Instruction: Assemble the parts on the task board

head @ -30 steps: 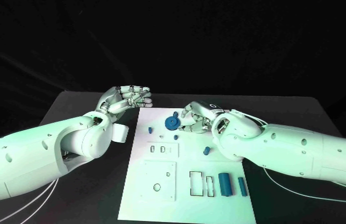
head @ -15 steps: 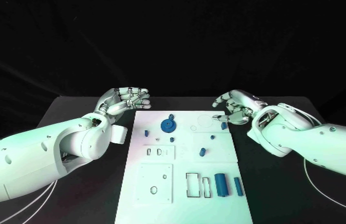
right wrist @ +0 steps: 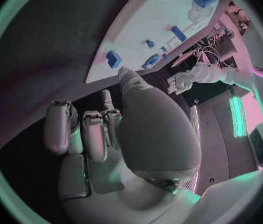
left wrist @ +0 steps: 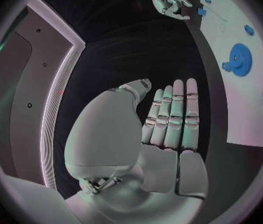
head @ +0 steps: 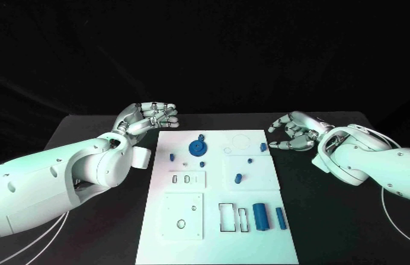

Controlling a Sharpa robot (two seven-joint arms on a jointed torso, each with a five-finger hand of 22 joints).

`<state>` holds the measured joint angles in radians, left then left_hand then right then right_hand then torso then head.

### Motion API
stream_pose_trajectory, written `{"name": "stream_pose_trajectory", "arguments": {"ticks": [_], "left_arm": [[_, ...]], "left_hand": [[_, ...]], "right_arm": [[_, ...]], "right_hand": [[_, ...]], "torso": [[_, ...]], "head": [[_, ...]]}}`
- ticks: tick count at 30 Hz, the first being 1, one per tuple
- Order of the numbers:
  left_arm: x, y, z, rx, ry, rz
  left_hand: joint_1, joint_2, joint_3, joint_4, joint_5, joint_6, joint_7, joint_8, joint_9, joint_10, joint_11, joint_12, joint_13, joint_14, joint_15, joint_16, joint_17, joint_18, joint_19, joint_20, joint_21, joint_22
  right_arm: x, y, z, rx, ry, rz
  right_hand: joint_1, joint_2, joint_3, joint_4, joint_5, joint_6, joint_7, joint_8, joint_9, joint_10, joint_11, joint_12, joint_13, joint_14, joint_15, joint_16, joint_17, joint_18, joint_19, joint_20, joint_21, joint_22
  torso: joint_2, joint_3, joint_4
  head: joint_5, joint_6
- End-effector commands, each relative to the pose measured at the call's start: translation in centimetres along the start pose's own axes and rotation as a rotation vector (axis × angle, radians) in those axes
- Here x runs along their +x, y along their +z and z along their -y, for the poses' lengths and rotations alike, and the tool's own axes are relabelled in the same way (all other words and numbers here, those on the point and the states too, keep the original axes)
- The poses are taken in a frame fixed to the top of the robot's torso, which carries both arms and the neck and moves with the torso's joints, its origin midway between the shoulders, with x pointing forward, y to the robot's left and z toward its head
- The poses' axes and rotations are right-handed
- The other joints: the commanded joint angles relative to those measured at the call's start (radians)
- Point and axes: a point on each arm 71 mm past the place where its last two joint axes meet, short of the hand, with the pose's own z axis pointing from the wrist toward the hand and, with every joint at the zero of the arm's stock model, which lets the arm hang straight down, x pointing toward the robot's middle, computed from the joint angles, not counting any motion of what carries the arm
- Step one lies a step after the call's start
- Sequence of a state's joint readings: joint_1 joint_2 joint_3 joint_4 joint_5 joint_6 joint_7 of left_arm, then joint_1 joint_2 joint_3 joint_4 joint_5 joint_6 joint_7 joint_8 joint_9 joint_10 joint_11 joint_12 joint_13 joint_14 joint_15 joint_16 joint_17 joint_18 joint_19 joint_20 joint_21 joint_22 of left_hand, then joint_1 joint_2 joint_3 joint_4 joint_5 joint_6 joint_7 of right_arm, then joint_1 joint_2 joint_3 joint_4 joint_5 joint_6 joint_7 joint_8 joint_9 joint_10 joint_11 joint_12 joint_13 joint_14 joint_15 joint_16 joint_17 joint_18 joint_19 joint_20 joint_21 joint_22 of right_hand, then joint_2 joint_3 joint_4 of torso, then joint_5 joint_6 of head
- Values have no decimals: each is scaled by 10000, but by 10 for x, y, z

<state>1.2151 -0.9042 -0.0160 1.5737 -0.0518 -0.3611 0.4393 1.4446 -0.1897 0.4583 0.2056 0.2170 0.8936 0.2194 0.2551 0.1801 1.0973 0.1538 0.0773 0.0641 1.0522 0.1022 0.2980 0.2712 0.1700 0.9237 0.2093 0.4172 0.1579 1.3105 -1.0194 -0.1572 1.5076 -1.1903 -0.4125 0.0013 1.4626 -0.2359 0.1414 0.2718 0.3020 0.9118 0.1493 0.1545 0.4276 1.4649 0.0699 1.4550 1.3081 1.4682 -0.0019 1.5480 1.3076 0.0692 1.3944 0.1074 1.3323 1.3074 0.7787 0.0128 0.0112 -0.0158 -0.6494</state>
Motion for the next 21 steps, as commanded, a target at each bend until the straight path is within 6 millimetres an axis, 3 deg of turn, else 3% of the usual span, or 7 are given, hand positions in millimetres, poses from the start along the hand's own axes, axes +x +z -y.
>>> {"name": "stream_pose_trajectory", "arguments": {"ticks": [1, 9, 16, 21], "left_arm": [[2, 1, 1, 73, -112, -194], [1, 1, 0, 74, -93, -155], [1, 1, 0, 73, -99, -168], [0, 1, 0, 71, -88, -147]], "left_hand": [[-77, -15, 0, -60, -58, -30, -6, -56, 12, 37, 66, -44, 16, 0, 79, -39, 16, 113, -65, 33, 23, -12], [-77, -15, 0, -60, -58, -30, -6, -56, 12, 37, 66, -44, 16, 0, 79, -39, 16, 113, -65, 33, 23, -12], [-77, -15, 0, -60, -58, -30, -6, -56, 12, 37, 66, -44, 16, 0, 79, -39, 16, 113, -65, 33, 23, -12], [-77, -15, 0, -60, -58, -30, -6, -56, 12, 37, 66, -44, 16, 0, 79, -39, 16, 113, -65, 33, 23, -12]], "right_arm": [[5, -1, 1, -245, 96, -617], [13, 0, 4, -163, 116, -767], [20, 4, 2, -69, 164, -707], [25, 6, -1, -51, 237, -761]], "right_hand": [[89, 7, -51, 15, 44, 8, 47, -24, 4, 200, -3, -55, 1415, 785, 17, -26, 1473, 5, -61, -7, -36, 364], [180, 53, -19, 31, 143, 67, 39, -6, 21, 220, -11, -26, 1443, 786, 13, -25, 1483, -2, -41, -6, -17, 394], [226, 153, 59, 76, 178, 118, 36, 3, 30, 259, -15, 25, 1492, 796, 7, -15, 1525, -16, 3, -10, 32, 448], [236, 223, 121, 110, 209, 169, 28, 13, 37, 293, -24, 69, 1534, 805, 2, -6, 1565, -28, 41, -14, 73, 492]], "torso": [[0, -17, 13], [-8, -35, 2], [-4, -37, 38], [-2, -39, 11]], "head": [[-28, -28], [-27, -34], [-27, 4], [19, -26]]}}
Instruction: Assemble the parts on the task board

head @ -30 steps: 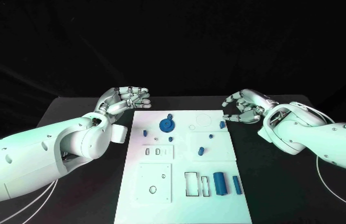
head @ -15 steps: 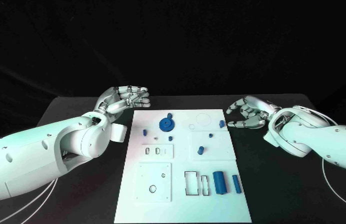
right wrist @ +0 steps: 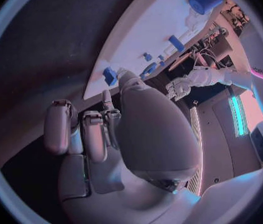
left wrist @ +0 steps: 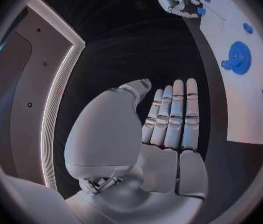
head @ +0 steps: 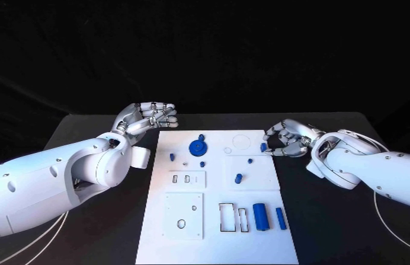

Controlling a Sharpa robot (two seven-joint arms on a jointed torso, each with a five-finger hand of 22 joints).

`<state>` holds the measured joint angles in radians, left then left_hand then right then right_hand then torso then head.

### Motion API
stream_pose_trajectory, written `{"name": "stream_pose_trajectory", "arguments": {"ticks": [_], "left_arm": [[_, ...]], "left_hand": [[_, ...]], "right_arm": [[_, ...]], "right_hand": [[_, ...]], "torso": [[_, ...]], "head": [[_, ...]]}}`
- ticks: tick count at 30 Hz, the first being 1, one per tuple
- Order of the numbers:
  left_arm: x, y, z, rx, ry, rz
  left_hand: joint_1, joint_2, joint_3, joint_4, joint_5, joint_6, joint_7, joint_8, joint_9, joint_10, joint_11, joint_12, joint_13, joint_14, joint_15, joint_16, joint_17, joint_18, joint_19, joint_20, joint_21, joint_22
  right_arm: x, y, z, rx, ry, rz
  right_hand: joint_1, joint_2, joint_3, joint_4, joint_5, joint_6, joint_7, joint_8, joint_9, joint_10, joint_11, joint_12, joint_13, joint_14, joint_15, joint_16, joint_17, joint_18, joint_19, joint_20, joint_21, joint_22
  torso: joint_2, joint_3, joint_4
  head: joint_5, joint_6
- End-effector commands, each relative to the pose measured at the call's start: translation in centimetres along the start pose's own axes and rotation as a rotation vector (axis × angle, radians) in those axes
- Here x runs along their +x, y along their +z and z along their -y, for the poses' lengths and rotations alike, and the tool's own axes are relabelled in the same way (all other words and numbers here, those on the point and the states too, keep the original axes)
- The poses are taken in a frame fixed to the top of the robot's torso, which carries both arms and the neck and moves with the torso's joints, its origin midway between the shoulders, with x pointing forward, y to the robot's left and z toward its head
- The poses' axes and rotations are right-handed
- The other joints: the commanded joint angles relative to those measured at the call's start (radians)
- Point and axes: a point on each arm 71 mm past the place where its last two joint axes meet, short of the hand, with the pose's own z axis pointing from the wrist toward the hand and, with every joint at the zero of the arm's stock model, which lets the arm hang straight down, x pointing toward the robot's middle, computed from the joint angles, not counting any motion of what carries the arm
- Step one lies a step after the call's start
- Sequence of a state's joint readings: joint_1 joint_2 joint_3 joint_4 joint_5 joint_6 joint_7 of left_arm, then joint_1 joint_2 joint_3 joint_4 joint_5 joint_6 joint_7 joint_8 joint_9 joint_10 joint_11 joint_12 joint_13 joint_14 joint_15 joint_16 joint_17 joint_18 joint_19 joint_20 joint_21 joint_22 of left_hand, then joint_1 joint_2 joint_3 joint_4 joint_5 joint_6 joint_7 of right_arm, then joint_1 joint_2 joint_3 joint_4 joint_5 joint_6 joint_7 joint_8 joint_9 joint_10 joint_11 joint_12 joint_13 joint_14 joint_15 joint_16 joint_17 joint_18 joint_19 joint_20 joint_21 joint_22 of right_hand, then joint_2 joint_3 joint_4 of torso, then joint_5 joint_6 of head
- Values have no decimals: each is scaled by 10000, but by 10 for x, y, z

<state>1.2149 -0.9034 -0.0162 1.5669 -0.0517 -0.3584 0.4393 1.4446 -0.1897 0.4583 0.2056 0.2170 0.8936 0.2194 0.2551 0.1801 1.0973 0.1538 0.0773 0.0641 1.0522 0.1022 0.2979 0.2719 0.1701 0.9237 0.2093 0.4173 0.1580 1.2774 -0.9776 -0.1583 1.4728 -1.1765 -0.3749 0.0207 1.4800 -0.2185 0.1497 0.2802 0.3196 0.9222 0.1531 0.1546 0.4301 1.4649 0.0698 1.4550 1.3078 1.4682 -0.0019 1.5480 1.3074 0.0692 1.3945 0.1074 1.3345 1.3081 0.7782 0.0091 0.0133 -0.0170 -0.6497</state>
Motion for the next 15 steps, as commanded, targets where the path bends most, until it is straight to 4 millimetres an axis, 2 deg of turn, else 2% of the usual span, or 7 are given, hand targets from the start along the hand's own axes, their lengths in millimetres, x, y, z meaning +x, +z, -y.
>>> {"name": "stream_pose_trajectory", "arguments": {"ticks": [1, 15], "left_arm": [[2, 0, 1, 76, -102, -173], [1, 0, 1, 57, -97, -164]], "left_hand": [[-77, -15, 0, -61, -58, -31, -6, -56, 12, 37, 66, -44, 17, 0, 79, -39, 8, 113, -65, 33, 23, -13], [-77, -15, 0, -61, -58, -31, -6, -56, 12, 37, 66, -44, 17, 0, 79, -39, 8, 113, -65, 33, 23, -13]], "right_arm": [[3, 1, -1, 28, 43, -100], [8, 3, -2, 88, 84, -247]], "right_hand": [[68, 58, 51, 27, 37, 79, -13, 16, 14, 298, -25, 75, 1541, 808, 0, -2, 1580, -29, 46, -15, 57, 492], [260, 252, 468, 10, 42, 363, -74, 56, 16, 354, -84, 145, 1607, 819, -51, 9, 1623, -42, 98, -58, 101, 560]], "torso": [[7, -4, -10], [-3, 0, -19]], "head": [[33, -25], [39, -83]]}}
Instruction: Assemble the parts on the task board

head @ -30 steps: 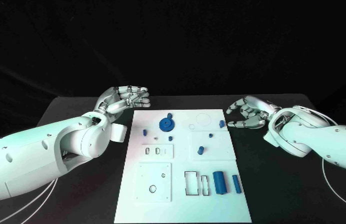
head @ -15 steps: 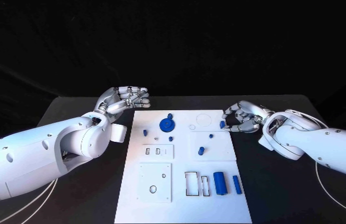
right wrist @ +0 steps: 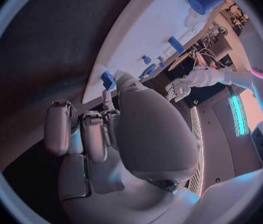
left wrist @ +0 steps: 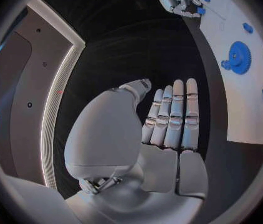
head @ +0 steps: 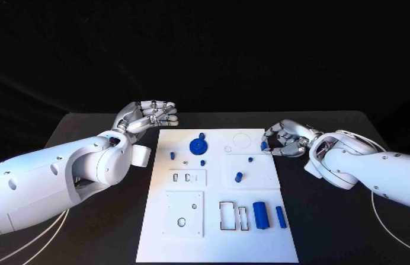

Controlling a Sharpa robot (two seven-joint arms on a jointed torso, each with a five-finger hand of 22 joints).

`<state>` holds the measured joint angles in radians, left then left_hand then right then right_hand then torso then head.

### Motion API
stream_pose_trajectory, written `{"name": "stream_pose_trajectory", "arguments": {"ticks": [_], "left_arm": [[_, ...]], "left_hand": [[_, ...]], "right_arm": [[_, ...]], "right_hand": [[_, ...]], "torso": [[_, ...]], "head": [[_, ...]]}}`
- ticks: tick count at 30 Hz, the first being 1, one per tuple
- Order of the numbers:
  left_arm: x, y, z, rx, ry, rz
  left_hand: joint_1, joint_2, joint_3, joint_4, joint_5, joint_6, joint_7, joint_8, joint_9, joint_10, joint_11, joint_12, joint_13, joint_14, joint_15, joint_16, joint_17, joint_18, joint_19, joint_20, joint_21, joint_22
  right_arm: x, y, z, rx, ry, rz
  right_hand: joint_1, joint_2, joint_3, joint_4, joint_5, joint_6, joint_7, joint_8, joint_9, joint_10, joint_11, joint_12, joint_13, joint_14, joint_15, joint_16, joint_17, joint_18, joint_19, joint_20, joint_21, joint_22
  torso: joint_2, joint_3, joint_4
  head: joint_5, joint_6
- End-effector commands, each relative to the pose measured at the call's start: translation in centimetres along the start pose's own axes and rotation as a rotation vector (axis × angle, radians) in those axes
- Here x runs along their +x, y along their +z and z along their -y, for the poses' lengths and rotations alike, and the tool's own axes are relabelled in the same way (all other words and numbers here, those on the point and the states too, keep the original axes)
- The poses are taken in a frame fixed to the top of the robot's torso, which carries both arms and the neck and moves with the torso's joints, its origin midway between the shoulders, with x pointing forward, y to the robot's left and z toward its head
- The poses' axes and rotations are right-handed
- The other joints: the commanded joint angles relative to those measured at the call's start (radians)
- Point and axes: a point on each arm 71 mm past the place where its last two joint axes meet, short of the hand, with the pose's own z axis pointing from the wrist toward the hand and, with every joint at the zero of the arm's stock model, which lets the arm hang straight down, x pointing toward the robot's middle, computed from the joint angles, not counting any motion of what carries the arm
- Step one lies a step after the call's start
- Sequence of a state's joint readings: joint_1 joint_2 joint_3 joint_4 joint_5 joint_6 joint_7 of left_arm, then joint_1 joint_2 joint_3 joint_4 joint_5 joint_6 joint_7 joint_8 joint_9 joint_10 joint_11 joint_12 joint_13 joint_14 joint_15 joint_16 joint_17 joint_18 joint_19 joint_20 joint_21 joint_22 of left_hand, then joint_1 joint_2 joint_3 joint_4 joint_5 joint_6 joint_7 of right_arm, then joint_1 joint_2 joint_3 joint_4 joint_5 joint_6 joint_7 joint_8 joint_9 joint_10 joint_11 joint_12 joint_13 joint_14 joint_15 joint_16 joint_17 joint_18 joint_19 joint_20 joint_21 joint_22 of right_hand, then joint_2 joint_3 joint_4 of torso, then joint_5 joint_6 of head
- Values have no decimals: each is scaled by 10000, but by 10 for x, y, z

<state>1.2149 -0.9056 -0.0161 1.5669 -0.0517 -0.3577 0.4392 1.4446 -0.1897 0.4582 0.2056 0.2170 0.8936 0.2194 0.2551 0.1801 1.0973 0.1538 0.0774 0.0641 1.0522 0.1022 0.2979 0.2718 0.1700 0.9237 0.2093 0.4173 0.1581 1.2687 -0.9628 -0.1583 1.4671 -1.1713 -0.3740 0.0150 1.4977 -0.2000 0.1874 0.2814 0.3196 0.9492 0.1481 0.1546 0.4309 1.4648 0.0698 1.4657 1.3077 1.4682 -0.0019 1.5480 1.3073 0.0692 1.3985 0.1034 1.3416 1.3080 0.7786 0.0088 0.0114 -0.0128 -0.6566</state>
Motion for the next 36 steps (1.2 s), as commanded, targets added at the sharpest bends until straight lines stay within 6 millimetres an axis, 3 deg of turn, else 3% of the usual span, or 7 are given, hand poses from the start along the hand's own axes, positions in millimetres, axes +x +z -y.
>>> {"name": "stream_pose_trajectory", "arguments": {"ticks": [1, 3, 36], "left_arm": [[2, 0, 1, 56, -105, -179], [2, 0, 1, 53, -105, -181], [2, 0, 1, 16, -112, -196]], "left_hand": [[-77, -15, 0, -61, -59, -30, -6, -55, 12, 37, 66, -44, 16, 0, 79, -39, 10, 113, -65, 33, 23, -13], [-77, -15, 0, -61, -59, -30, -6, -55, 12, 37, 66, -44, 16, 0, 79, -39, 10, 113, -65, 33, 23, -13], [-93, -16, 16, -100, -60, -31, -6, -66, 18, 53, 66, -77, 17, 4, 80, -75, 36, 112, -75, 34, 30, -19]], "right_arm": [[2, 0, 1, 73, -7, -131], [2, 1, 1, 85, -9, -128], [7, 5, -1, 204, -69, -272]], "right_hand": [[109, 90, 182, -4, -79, 141, -35, 58, 3, 357, -94, 41, 1612, 821, -62, 12, 1636, -43, 64, -27, 35, 572], [150, 127, 457, -2, -317, 254, -64, 48, -16, 373, -121, 62, 1632, 824, -85, 13, 1646, -47, 77, -51, 43, 595], [56, 37, 808, 3, -386, 411, -96, 27, -43, 403, -149, 100, 1671, 832, -109, 21, 1683, -61, 117, -77, 79, 655]], "torso": [[-11, 7, 4], [-11, 7, 5], [-12, 2, -13]], "head": [[-8, -15], [-19, -16], [3, -68]]}}
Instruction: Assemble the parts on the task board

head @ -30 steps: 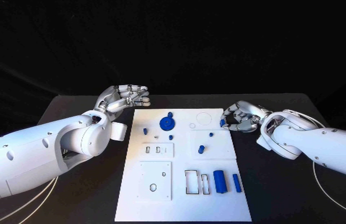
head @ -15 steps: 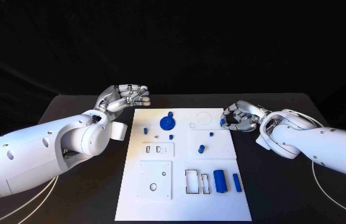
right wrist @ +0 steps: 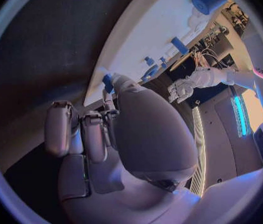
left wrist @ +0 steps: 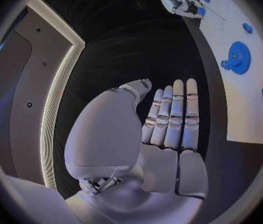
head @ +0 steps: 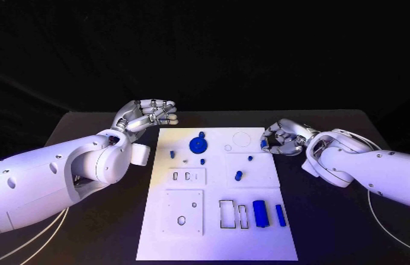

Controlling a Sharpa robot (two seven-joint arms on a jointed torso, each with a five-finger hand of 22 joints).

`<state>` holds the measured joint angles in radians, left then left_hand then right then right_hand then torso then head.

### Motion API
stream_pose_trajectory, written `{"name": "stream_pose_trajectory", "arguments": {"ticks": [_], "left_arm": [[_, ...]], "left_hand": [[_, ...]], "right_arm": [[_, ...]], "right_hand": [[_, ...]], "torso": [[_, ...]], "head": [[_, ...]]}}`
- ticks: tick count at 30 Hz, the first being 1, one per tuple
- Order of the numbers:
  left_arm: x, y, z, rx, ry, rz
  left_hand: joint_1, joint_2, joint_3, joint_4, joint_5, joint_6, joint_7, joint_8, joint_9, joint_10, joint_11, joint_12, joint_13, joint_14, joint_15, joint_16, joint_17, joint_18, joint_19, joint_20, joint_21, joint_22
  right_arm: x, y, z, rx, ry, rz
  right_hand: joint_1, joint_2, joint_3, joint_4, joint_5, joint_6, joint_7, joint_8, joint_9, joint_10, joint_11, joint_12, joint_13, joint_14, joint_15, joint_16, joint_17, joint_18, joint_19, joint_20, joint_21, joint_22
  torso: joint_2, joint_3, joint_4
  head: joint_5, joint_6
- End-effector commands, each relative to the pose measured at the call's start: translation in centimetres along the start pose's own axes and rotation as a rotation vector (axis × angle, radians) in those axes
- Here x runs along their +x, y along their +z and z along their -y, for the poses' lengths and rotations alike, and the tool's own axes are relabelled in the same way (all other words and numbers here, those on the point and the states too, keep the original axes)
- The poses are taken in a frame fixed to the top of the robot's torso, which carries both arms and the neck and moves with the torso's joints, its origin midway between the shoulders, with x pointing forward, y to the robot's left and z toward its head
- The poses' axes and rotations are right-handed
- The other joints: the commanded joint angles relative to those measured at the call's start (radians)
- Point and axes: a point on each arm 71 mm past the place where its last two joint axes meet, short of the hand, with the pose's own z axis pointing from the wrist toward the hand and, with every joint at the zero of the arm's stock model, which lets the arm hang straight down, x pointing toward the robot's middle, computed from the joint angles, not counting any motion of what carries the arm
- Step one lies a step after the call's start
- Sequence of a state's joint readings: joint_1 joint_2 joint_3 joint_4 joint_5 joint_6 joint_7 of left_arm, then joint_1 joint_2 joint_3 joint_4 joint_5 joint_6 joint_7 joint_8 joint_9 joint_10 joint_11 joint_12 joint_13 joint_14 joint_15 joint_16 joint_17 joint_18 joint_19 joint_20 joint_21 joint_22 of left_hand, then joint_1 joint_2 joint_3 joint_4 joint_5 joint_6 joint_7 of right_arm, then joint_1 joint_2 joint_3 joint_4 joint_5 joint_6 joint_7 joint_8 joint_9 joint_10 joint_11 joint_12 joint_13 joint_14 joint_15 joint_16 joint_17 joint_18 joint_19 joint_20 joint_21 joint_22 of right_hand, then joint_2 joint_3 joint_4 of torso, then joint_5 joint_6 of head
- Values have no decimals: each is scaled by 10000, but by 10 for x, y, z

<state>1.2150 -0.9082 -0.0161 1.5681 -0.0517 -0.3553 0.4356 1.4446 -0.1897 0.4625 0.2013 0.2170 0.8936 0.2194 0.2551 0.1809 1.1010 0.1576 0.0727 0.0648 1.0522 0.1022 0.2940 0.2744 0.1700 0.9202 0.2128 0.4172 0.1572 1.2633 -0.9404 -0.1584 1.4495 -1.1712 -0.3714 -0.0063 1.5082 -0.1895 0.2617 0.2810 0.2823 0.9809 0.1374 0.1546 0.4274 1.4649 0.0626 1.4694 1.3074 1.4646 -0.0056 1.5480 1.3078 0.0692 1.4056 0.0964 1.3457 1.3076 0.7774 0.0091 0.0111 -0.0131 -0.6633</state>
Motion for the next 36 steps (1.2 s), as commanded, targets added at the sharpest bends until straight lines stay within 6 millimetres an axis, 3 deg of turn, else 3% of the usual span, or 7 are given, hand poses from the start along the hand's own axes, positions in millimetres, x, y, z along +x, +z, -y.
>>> {"name": "stream_pose_trajectory", "arguments": {"ticks": [1, 16, 25, 30, 36], "left_arm": [[3, 0, 1, 52, -109, -189], [2, 0, 1, 49, -107, -186], [1, 1, 1, 45, -94, -160], [1, 2, 0, 34, -84, -141], [-1, 3, -2, -3, -61, -108]], "left_hand": [[-93, -16, -27, -58, -60, -31, -6, -66, 10, 15, 29, -30, 10, 3, 81, -36, 10, 113, -40, -1, 30, -10], [-93, -16, -27, -58, -60, -31, -6, -66, 10, 15, 29, -30, 10, 3, 81, -36, 10, 113, -40, -1, 30, -10], [-93, -16, -27, -58, -60, -31, -6, -66, 10, 15, 29, -30, 10, 3, 81, -36, 10, 113, -40, -1, 30, -10], [-93, -16, -27, -58, -60, -31, -6, -66, 10, 15, 29, -30, 10, 3, 81, -36, 10, 113, -40, -1, 30, -10], [-93, -16, -27, -58, -60, -31, -6, -66, 10, 15, 29, -30, 10, 3, 81, -36, 10, 113, -40, -1, 30, -10]], "right_arm": [[3, 0, 0, 22, -74, -191], [0, 0, -3, -97, -50, 387], [-1, -2, -13, -192, 77, 922], [0, -3, -29, -113, 233, 814], [7, -2, -60, -278, 330, 656]], "right_hand": [[-48, -69, 65, 7, -14, 94, 11, 27, -8, 403, -77, 63, 1673, 868, -73, 21, 1678, -62, 46, -7, 39, 659], [-88, 157, 1012, -207, -105, 707, -246, 339, 140, 511, -298, 187, 1800, 896, -259, 49, 1806, -97, 159, -163, 162, 822], [-123, 186, 1342, -361, -94, 753, -285, 411, 200, 523, -342, 193, 1811, 907, -300, 59, 1853, -119, 218, -210, 232, 901], [-178, 204, 1413, -373, -105, 751, -286, 424, 216, 511, -343, 170, 1790, 908, -304, 60, 1859, -122, 226, -218, 241, 913], [-272, 199, 1485, -380, -119, 725, -283, 428, 231, 488, -343, 131, 1754, 904, -306, 56, 1841, -129, 245, -223, 262, 937]], "torso": [[0, 0, -7], [-2, 11, -2], [-24, 12, -12], [-63, -7, -31], [-143, 4, -59]], "head": [[9, -4], [17, -18], [38, -22], [49, -41], [74, -113]]}}
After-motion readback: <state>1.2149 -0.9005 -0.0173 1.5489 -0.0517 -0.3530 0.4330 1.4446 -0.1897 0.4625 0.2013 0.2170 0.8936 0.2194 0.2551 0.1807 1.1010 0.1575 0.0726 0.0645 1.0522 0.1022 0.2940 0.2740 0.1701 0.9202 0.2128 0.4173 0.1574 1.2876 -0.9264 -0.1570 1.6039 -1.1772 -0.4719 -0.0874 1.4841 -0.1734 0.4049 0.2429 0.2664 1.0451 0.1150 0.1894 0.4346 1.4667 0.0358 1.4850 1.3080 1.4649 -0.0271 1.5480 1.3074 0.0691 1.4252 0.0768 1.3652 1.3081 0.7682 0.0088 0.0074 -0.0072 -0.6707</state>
